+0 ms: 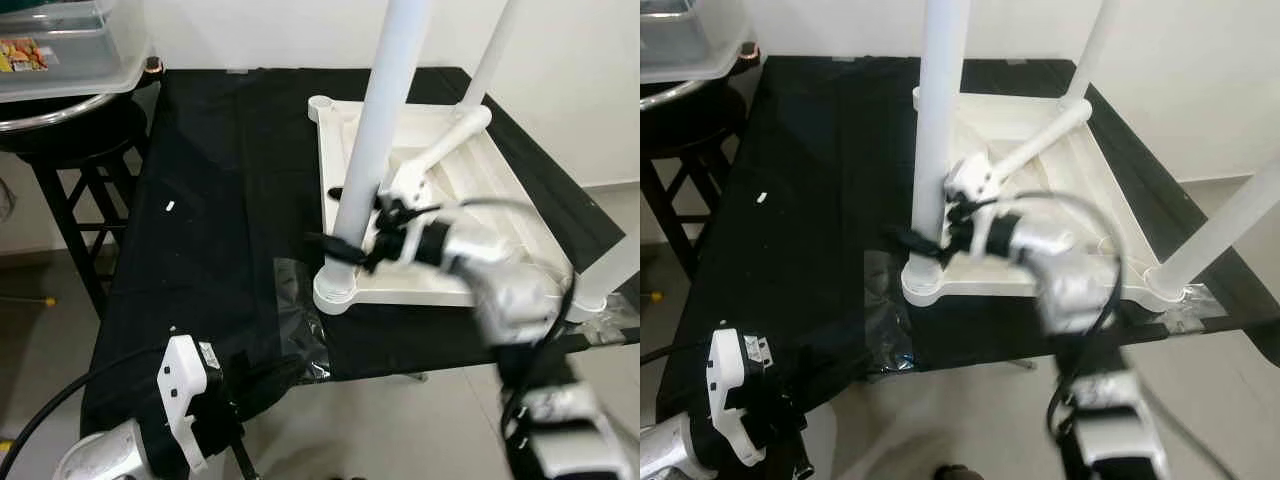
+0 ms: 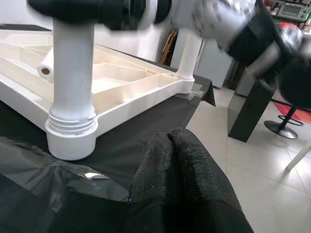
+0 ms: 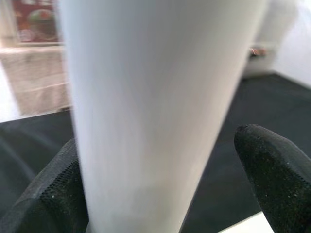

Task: Building children table

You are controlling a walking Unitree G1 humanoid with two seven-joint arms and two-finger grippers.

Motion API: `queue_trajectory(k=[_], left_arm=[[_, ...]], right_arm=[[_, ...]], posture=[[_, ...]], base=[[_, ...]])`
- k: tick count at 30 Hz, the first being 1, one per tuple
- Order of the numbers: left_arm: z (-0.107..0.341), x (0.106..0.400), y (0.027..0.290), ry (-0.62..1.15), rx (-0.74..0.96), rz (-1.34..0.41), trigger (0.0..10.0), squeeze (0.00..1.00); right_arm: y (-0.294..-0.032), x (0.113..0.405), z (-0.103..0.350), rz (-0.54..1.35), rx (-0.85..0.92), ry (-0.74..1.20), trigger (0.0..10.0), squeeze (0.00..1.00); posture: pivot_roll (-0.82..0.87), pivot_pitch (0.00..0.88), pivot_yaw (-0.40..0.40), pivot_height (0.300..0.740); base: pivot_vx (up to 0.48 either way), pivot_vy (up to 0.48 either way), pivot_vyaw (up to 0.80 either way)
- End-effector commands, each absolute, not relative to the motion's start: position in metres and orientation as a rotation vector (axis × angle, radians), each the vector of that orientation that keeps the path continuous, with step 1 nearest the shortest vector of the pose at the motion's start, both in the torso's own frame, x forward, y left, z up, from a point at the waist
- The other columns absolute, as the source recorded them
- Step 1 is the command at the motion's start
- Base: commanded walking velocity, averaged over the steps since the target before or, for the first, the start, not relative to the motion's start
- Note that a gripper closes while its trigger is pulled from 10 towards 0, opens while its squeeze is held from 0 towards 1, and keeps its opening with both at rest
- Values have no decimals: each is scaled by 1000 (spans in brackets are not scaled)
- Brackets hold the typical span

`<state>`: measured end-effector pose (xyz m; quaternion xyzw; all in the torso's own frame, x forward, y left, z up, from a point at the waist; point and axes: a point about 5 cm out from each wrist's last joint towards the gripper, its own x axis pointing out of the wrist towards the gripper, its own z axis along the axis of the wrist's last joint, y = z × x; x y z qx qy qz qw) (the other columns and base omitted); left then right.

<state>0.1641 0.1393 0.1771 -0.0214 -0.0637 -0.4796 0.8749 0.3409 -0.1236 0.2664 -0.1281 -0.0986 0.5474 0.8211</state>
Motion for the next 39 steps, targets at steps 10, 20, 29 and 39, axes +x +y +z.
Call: queue_trajectory(k=[10, 20, 29, 39], left_arm=[[179, 156, 140, -124, -39, -998, 10000, 0], [179, 156, 141, -121, -36, -989, 10000, 0], [177, 157, 138, -120, -48, -1005, 10000, 0], [177, 161, 137, -123, -56, -1025, 10000, 0]], right_arm=[[-124, 351, 288, 1497, -222, -197, 7725, 0], [-134, 346, 271, 1630, -140, -129, 0, 0], [-113, 280, 204, 1657, 121, -16, 0, 0], [-116, 294, 168, 357, -128, 73, 0, 0]], posture=[[107, 199, -122, 740], [102, 200, -120, 740], [57, 202, -105, 740], [27, 189, -79, 740]], base=[[0, 0, 0], [0, 0, 0], [0, 0, 0], [0, 0, 0]])
